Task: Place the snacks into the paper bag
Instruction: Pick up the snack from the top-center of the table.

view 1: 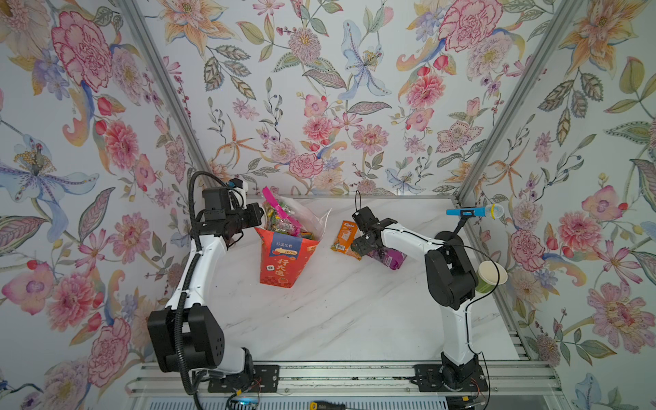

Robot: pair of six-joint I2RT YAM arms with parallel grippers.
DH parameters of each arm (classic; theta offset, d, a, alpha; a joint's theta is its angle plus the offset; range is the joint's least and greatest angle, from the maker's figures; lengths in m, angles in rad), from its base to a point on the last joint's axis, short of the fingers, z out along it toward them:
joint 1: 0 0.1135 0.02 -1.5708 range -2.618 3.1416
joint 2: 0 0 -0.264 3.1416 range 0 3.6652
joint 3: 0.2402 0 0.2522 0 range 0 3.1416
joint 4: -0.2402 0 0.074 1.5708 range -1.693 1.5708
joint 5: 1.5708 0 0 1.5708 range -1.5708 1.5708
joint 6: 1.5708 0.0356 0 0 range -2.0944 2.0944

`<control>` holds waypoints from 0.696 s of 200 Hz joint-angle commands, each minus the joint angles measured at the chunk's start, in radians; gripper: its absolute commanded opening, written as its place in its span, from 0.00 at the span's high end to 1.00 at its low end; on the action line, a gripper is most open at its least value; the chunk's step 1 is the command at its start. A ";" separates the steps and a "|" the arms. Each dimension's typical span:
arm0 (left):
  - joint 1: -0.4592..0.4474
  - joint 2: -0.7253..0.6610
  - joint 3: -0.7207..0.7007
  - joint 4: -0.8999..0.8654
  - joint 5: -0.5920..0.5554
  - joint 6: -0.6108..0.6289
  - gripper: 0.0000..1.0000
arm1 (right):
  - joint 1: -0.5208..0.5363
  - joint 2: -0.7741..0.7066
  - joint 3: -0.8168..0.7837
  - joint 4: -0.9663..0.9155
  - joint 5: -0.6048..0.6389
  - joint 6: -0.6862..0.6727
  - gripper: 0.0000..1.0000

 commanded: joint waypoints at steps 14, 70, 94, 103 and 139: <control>0.014 -0.041 0.005 0.067 0.035 -0.004 1.00 | -0.012 0.037 0.020 -0.029 0.013 -0.001 0.43; 0.014 -0.044 0.004 0.060 0.026 0.001 1.00 | -0.006 -0.131 0.057 0.014 0.016 -0.001 1.00; 0.016 -0.040 0.005 0.060 0.025 0.003 1.00 | 0.023 -0.258 0.121 0.047 0.035 -0.033 1.00; 0.016 -0.040 0.006 0.054 0.019 0.005 1.00 | 0.038 -0.293 0.160 0.058 0.043 -0.051 1.00; 0.016 -0.043 0.011 0.031 -0.022 0.022 1.00 | 0.078 -0.368 0.325 0.136 -0.083 -0.053 1.00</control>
